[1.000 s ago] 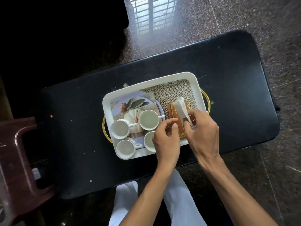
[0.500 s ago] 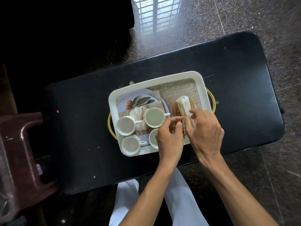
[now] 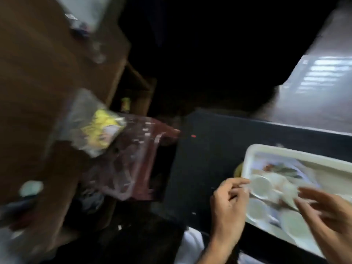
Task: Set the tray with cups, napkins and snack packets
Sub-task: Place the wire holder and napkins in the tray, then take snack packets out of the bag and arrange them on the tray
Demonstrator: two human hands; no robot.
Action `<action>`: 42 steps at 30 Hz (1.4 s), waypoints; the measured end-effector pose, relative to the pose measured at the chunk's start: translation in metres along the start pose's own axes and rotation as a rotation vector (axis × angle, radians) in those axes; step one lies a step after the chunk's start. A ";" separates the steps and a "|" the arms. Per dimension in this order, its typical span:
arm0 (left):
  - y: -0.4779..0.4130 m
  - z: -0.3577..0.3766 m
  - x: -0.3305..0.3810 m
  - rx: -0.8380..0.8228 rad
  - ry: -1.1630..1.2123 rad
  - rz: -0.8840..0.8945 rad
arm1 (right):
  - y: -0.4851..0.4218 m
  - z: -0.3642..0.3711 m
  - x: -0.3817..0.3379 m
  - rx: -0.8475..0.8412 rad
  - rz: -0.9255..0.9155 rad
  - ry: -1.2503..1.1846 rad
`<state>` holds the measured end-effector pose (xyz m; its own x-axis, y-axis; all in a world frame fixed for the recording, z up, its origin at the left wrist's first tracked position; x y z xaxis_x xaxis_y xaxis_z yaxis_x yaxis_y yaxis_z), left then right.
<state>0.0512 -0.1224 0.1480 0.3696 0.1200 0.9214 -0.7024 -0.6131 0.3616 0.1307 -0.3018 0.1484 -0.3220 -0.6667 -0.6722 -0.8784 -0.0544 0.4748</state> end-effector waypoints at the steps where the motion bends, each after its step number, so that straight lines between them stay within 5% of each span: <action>1: -0.006 -0.032 0.008 0.066 0.017 0.020 | 0.000 0.016 -0.013 -0.083 -0.004 0.024; 5: -0.027 -0.161 0.025 0.305 -0.005 0.078 | 0.003 0.089 -0.076 -0.372 -0.085 0.089; 10: -0.048 -0.311 0.018 0.532 -0.056 0.136 | 0.034 0.189 -0.194 -0.416 -0.266 0.209; 17: -0.184 -0.511 -0.013 0.894 -0.370 0.115 | 0.050 0.339 -0.259 -0.525 -0.479 0.371; 21: -0.257 -0.582 -0.013 0.842 -0.756 0.154 | 0.049 0.393 -0.270 -0.517 -0.589 0.576; 27: -0.333 -0.621 -0.017 0.414 -1.023 -0.060 | 0.053 0.431 -0.277 -0.503 -0.803 0.867; 32: -0.321 -0.614 0.004 0.420 -1.039 0.036 | 0.054 0.434 -0.288 -0.512 -0.821 0.824; 36: -0.270 -0.585 0.059 0.462 -0.938 0.220 | 0.067 0.417 -0.315 -0.520 -0.689 0.473; 42: -0.129 -0.473 0.132 0.337 -1.039 0.471 | 0.106 0.354 -0.359 -0.630 -0.140 -0.300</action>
<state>-0.0972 0.3422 0.2905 0.5433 -0.7672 0.3408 -0.7633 -0.6205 -0.1800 0.0278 0.1946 0.2392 -0.3840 -0.3939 -0.8351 -0.5762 -0.6045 0.5501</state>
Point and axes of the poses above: each hand's wrist, its own y-axis away from the middle knuckle, its own z-axis out of the palm, x = y × z, the point moved 3 cm from there along -y, towards the middle knuckle, and after that the axes turned 9 degrees about z, right-handed, at the moved point
